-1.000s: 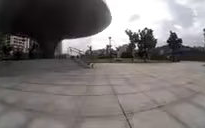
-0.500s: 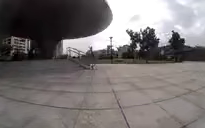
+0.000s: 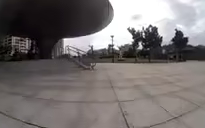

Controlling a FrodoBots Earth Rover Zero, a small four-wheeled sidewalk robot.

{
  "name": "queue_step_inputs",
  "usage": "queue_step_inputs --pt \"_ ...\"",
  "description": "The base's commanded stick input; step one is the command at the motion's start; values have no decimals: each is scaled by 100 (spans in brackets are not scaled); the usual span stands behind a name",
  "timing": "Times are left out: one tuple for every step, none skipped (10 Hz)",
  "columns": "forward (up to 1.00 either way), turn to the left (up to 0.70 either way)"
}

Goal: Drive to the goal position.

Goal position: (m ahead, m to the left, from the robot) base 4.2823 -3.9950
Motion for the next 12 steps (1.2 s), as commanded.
queue_step_inputs --pt "85 0" --pt "85 0" --pt "85 0" --pt "85 0" --pt "85 -9" --pt "85 -34" --pt "85 -34" --pt "85 -34" --pt "85 -34" --pt "85 -13" --pt "85 0" --pt "85 0"
